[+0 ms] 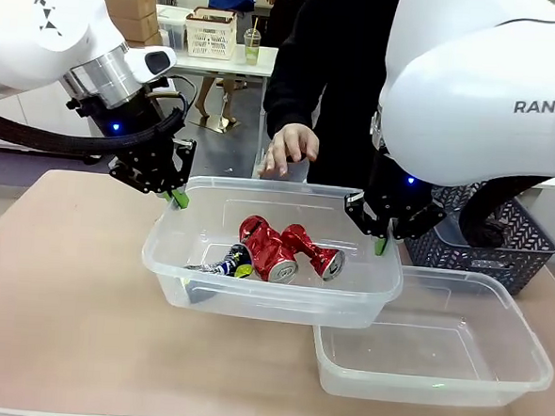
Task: Sort the waste into each basket.
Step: Offer the picked Organizing box to the human.
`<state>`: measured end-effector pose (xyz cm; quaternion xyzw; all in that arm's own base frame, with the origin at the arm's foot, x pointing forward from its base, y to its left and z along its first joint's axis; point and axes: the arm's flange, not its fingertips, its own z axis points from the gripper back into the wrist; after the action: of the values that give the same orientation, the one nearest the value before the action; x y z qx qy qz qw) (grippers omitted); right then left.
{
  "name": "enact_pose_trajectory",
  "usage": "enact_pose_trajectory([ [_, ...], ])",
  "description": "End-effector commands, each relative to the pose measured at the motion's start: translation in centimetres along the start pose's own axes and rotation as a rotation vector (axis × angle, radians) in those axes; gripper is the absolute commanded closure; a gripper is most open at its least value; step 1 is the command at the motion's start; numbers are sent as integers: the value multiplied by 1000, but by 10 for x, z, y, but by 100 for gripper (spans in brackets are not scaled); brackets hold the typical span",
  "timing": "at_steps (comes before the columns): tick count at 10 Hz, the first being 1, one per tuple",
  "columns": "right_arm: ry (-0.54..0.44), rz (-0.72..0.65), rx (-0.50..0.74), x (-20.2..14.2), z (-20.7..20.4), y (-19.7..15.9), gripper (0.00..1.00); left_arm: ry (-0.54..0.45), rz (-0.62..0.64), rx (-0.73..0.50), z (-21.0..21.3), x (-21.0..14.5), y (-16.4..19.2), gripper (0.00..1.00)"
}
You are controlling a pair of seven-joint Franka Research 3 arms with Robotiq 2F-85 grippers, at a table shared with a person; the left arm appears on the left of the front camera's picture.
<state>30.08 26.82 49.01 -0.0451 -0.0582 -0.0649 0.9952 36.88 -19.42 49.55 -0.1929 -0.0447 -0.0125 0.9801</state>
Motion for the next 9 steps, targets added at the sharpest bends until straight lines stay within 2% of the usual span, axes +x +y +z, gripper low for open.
enact_pose_trajectory([
  [1,-5,15,-15,2,-1,0,96,-22,29,-31,6,-1,-2,92],
  [9,-5,15,-15,2,-1,0,96,-22,29,-31,6,-1,-2,92],
])
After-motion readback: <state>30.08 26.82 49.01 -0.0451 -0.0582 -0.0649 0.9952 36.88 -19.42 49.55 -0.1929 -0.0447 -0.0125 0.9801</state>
